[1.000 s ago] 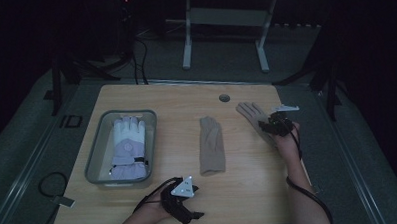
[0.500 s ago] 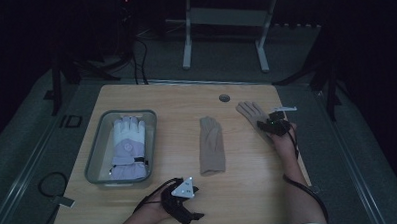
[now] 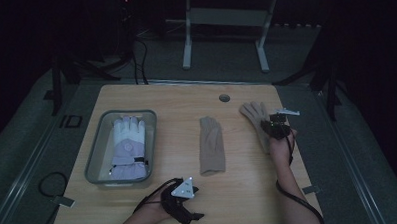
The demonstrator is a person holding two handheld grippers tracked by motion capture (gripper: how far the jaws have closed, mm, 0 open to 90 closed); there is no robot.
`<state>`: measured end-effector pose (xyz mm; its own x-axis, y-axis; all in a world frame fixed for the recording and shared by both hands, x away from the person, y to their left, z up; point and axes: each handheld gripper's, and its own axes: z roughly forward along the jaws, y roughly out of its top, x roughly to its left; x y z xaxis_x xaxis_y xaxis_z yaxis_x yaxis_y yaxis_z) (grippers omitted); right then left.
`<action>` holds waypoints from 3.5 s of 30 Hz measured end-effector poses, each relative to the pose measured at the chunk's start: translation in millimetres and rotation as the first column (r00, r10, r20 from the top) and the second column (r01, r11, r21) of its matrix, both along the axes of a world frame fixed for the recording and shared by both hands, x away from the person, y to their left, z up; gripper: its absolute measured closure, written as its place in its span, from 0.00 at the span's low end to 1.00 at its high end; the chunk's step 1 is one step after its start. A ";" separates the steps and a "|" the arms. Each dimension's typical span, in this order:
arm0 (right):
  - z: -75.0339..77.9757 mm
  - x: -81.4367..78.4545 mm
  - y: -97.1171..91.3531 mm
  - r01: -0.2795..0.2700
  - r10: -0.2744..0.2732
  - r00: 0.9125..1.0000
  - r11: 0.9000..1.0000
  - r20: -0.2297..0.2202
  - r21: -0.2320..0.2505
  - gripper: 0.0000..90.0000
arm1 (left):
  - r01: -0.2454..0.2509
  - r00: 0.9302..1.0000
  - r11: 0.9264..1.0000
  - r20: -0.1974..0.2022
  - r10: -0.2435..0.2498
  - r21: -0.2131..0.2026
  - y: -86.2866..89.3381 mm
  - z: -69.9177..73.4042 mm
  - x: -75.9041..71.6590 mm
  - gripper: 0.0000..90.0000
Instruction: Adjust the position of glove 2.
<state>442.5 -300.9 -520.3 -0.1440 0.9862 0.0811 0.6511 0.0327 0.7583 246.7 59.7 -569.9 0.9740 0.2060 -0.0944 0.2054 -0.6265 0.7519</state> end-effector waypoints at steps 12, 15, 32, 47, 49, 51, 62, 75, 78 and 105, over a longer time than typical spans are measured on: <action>23.2 -60.3 13.8 0.097 -0.098 0.995 0.995 0.037 0.033 0.90 | -0.002 1.000 1.000 0.004 0.002 0.003 -0.2 0.0 -0.3 0.16; 13.4 -69.9 13.1 0.123 -0.124 0.992 0.991 0.017 0.044 0.90 | -0.002 1.000 1.000 0.004 0.002 0.007 -0.4 0.1 -0.6 0.16; -21.3 -72.8 10.1 0.062 -0.061 0.998 0.998 -0.021 0.006 0.65 | 0.001 1.000 1.000 0.003 -0.001 0.013 -0.5 -0.7 0.1 0.16; -16.2 -66.8 -7.4 -0.247 0.249 0.968 0.967 0.024 -0.063 0.54 | 0.001 1.000 1.000 0.002 -0.001 0.011 -0.3 -0.7 0.2 0.16; -16.7 -67.0 -10.8 -0.269 0.272 0.962 0.960 0.027 -0.078 0.53 | 0.002 1.000 1.000 0.003 -0.002 0.014 -0.2 -0.5 0.1 0.16; -17.1 -67.2 -13.9 -0.294 0.296 0.955 0.953 0.018 -0.074 0.53 | 0.002 1.000 1.000 0.004 -0.002 0.013 -0.3 -0.6 0.0 0.16; -32.4 -68.5 -20.5 -0.315 0.315 0.949 0.947 -0.009 -0.070 0.54 | -0.002 1.000 1.000 0.003 0.002 0.012 -0.3 -0.7 0.0 0.16; -37.5 -70.6 -11.7 -0.223 0.225 0.974 0.971 0.013 -0.086 0.89 | -0.004 1.000 1.000 0.005 0.003 0.015 -0.1 -0.6 -0.6 0.16; -35.5 -72.7 -6.8 -0.166 0.168 0.986 0.983 0.022 -0.073 0.91 | -0.003 1.000 1.000 0.005 0.003 0.013 0.0 -0.8 -0.4 0.16; 30.7 -100.4 76.2 -0.031 0.026 0.993 0.998 0.119 0.045 0.91 | -0.006 1.000 1.000 0.020 0.006 0.011 1.5 2.5 0.2 0.16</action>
<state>342.1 -224.7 -489.6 -0.1833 0.9771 0.1079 0.5556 0.0124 0.8313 246.8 61.1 -567.4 0.9745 0.2124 -0.0726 0.1938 -0.6333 0.7492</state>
